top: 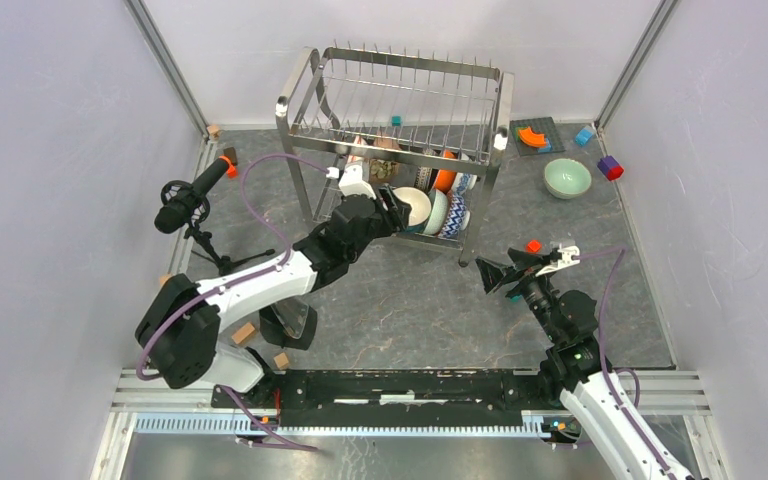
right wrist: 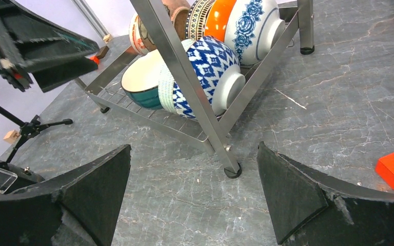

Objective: Unload the bowls from the dish rack
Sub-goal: Pick up the bowl from the dish rack.

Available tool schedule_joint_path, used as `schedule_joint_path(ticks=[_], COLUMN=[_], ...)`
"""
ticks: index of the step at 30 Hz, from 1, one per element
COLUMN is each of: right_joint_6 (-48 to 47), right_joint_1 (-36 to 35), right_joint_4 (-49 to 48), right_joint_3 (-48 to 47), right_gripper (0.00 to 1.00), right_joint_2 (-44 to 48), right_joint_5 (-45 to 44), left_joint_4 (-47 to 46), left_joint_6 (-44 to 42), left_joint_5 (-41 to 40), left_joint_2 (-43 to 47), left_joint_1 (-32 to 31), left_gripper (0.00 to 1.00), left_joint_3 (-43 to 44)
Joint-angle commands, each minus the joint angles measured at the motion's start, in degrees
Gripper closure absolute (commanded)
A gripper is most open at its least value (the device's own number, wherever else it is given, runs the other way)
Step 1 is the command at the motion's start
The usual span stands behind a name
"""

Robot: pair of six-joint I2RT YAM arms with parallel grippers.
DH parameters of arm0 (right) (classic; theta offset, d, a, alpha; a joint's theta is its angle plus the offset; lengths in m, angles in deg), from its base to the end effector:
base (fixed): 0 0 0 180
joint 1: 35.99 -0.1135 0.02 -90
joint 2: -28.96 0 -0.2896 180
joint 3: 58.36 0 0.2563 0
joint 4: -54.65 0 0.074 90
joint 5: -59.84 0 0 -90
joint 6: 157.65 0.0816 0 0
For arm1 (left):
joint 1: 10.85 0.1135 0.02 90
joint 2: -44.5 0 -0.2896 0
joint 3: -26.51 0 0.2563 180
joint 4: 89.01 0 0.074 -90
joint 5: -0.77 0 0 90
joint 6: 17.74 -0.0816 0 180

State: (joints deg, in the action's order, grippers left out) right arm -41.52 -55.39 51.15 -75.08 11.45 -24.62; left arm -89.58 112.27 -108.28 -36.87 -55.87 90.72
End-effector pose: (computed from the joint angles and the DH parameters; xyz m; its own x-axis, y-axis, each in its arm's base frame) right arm 0.1437 0.0590 0.2044 -0.1456 0.4135 -0.8988 -0.3981 0.8072 0.4358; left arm 0.2777 -0.2403 0.2811 -0.4423 -0.4171 -0.7940 0.2130 0.8111 -0.5448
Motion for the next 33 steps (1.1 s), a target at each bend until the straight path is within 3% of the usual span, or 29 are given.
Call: schedule_joint_path(ticks=[1, 7, 14, 19, 28, 33], right_joint_6=[-0.03, -0.33, -0.52, -0.74, -0.97, -1.05], right_joint_1=[0.03, 0.11, 0.07, -0.01, -0.02, -0.01], right_joint_4=[0.08, 0.3, 0.86, 0.93, 0.62, 0.87], right_joint_3=[-0.34, -0.33, -0.33, -0.31, -0.18, -0.4], right_gripper=[0.02, 0.02, 0.02, 0.02, 0.02, 0.02], right_joint_2=[1.16, 1.34, 1.75, 1.96, 1.77, 1.8], right_joint_5=[-0.38, -0.59, -0.65, -0.68, -0.66, -0.7], left_joint_4=[12.36, 26.73, 27.47, 31.46, 30.37, 28.65], left_joint_6=[2.11, 11.37, 13.94, 15.63, 14.64, 13.38], left_joint_5=[-10.84, -15.45, -15.58, -15.76, -14.38, -14.17], left_joint_2=[-2.92, -9.57, -14.34, -18.36, -20.82, -20.03], left_joint_1=[-0.08, -0.07, -0.03, 0.7, 1.62, 1.64], left_gripper=[0.31, 0.3, 0.34, 0.42, 0.57, 0.73], left_joint_3=[3.57, 13.16, 17.49, 20.67, 20.98, 20.43])
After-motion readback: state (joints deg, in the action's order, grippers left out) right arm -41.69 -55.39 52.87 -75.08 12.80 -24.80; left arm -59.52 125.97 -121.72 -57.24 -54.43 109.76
